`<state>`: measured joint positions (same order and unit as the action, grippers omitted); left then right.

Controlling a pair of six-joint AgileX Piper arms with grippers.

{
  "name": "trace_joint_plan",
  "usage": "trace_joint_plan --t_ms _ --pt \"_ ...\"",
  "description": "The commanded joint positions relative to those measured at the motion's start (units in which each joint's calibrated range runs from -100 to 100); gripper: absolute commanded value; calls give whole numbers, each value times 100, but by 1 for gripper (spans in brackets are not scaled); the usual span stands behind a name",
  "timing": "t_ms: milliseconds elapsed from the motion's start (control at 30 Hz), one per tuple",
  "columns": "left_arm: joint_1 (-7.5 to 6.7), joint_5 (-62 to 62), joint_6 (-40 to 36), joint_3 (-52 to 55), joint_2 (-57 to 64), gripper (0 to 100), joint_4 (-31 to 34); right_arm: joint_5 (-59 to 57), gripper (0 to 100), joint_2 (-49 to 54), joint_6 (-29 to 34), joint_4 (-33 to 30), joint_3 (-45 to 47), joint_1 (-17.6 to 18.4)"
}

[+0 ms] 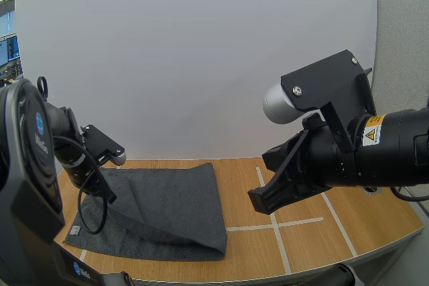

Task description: Fold the towel

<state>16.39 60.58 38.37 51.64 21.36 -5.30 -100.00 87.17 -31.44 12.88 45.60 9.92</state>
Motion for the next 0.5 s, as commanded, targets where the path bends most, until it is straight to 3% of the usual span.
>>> trace_joint_plan --t_ms 0,333,467 --pt "228 293 222 21 117 0 -108 0 0 51 -5 26 -3 -14" --pt "589 501 647 21 117 0 -412 0 0 51 -14 52 -3 -14" --pt "641 842 727 21 117 0 -556 0 0 51 -14 64 -3 -14"
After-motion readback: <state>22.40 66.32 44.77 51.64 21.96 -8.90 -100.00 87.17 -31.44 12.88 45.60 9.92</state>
